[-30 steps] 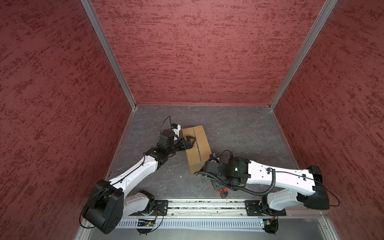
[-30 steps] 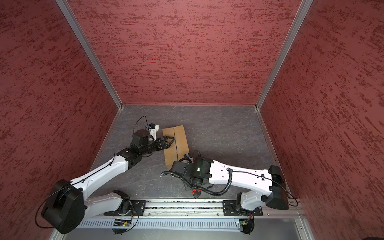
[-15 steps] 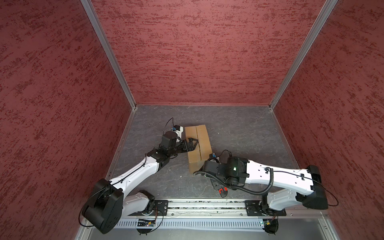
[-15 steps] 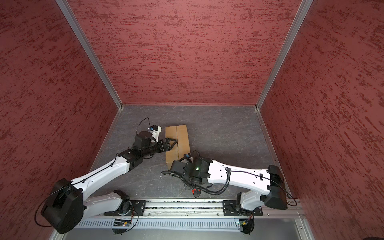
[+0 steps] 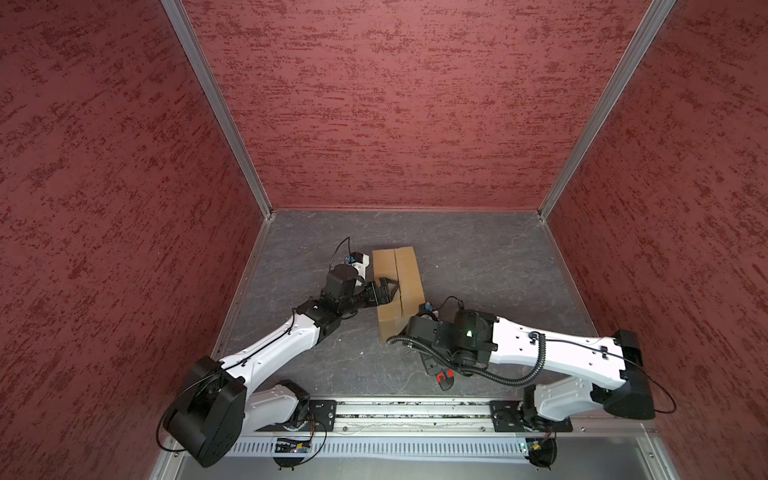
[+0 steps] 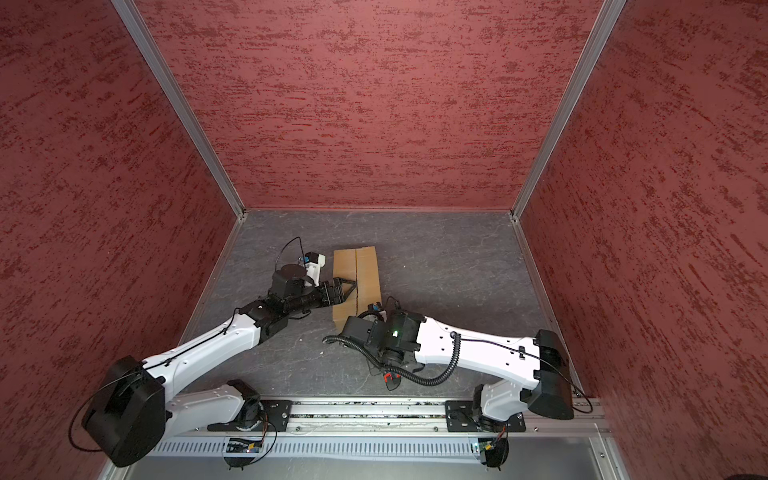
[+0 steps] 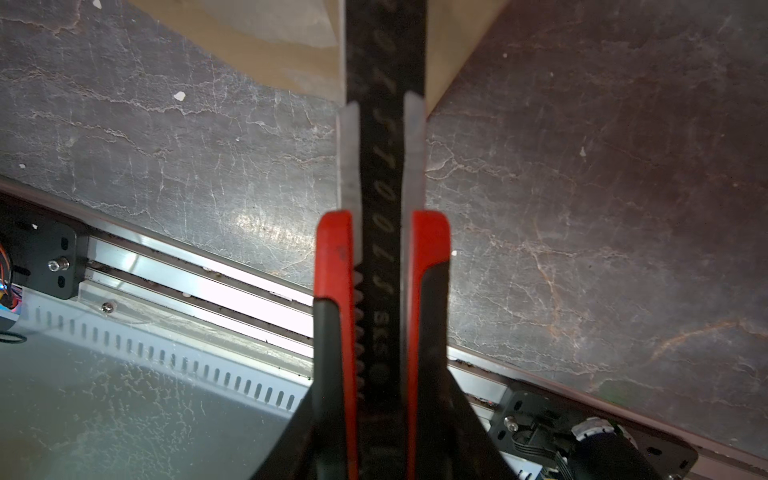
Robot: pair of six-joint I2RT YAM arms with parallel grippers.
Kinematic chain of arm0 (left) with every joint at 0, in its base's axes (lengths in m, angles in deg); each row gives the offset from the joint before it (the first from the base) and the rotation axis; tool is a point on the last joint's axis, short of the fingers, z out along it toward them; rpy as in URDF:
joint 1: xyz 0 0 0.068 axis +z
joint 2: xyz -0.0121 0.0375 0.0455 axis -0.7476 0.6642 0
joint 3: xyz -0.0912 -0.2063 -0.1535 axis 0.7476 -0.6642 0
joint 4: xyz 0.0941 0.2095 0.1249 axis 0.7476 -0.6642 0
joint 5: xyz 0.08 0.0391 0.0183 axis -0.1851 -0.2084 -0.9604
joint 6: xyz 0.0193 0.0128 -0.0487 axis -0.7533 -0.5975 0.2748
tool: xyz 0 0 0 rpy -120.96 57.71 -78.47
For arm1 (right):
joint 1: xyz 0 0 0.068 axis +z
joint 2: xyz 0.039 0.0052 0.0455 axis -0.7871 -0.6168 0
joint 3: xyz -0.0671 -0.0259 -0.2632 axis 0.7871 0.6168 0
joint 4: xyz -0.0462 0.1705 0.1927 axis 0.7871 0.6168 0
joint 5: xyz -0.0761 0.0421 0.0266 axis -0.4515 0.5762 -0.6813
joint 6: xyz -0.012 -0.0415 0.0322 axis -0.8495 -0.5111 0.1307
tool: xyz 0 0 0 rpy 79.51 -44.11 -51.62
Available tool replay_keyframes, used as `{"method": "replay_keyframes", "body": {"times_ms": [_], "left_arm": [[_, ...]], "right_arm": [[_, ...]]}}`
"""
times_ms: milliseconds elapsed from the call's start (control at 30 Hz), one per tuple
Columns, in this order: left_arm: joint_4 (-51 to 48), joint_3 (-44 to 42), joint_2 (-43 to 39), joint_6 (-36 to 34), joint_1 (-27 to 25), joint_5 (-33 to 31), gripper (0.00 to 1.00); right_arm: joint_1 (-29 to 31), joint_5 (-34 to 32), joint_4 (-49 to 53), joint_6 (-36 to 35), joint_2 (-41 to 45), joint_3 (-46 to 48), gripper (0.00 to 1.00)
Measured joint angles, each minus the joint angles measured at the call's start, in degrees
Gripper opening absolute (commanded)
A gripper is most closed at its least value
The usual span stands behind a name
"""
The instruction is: Unpack the express box
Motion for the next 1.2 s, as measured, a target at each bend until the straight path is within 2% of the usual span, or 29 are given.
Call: {"method": "replay_keyframes", "body": {"times_ms": [200,400,467,567,600,700,1033,1200], "left_arm": [[-1.4,0.7,0.0,-0.3,0.0,-0.3,1.0],[-6.5,6.4,0.0,-4.1,7.2,0.4,0.98],[-7.5,8.7,0.1,-5.6,10.3,0.6,0.91],[-7.8,12.1,1.8,-8.0,13.6,0.2,0.68],[-8.0,13.7,3.1,-9.0,14.1,0.1,0.59],[-8.1,19.2,8.3,-11.3,15.0,1.4,0.5],[-6.4,39.1,33.7,-13.4,21.1,13.4,0.49],[-7.1,42.5,40.9,-13.4,20.8,17.4,0.49]], "right_arm": [[-0.4,0.0,-0.2,-0.3,0.0,0.0,0.02],[-0.4,0.0,-0.2,-0.4,0.0,0.0,0.02],[-0.4,0.0,-0.2,-0.4,0.0,0.0,0.02],[-0.4,0.1,-0.2,-0.4,0.0,0.0,0.02],[-0.4,0.1,-0.2,-0.4,0.0,0.0,0.02],[-0.4,0.1,-0.2,-0.4,0.0,0.0,0.02],[-0.5,0.1,-0.6,-0.4,0.0,0.0,0.02],[-0.5,0.1,-0.7,-0.4,0.0,0.0,0.02]]}}
